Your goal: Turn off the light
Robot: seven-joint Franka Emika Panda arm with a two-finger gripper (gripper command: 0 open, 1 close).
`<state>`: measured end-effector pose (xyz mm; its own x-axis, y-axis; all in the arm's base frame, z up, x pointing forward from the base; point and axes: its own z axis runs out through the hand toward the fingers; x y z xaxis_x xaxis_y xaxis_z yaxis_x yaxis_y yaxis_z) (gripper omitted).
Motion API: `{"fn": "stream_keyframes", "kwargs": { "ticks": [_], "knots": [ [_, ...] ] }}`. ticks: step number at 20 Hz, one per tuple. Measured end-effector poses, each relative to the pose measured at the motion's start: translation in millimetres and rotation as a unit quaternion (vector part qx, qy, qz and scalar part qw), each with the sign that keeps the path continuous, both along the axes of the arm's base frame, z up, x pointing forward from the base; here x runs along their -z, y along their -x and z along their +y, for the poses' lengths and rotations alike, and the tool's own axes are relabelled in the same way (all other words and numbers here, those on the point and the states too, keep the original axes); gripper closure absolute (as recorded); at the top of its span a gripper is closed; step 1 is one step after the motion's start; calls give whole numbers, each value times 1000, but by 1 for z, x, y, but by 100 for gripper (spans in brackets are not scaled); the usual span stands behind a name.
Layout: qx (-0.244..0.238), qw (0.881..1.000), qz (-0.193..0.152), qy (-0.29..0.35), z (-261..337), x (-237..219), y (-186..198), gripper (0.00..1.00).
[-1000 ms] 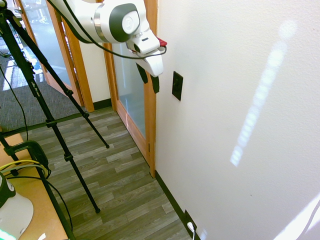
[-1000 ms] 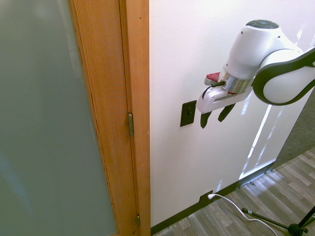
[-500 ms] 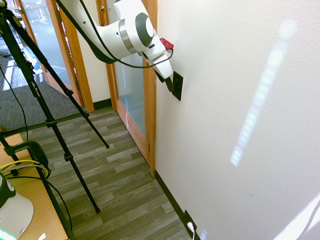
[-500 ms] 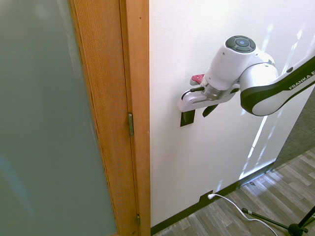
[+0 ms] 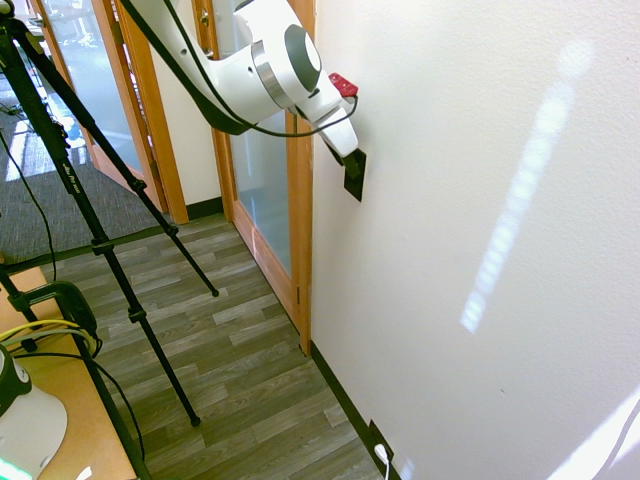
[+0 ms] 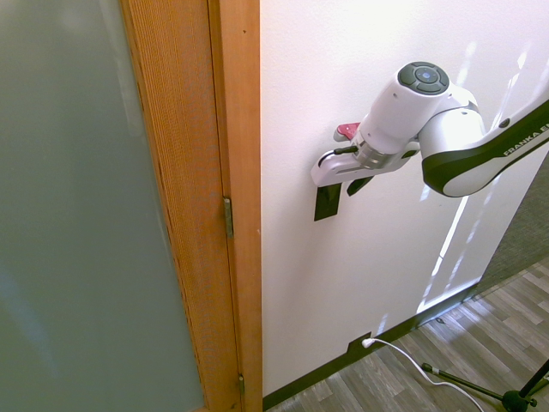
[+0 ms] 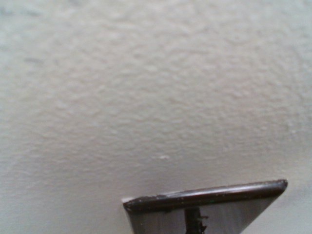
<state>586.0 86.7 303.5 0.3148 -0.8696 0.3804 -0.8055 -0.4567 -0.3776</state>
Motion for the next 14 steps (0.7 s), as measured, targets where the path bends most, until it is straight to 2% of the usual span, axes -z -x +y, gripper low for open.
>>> {"fn": "stream_keyframes", "kwargs": {
  "ticks": [14],
  "knots": [
    [5,1000,2,11,13,10,-15,100]
  ]
}}
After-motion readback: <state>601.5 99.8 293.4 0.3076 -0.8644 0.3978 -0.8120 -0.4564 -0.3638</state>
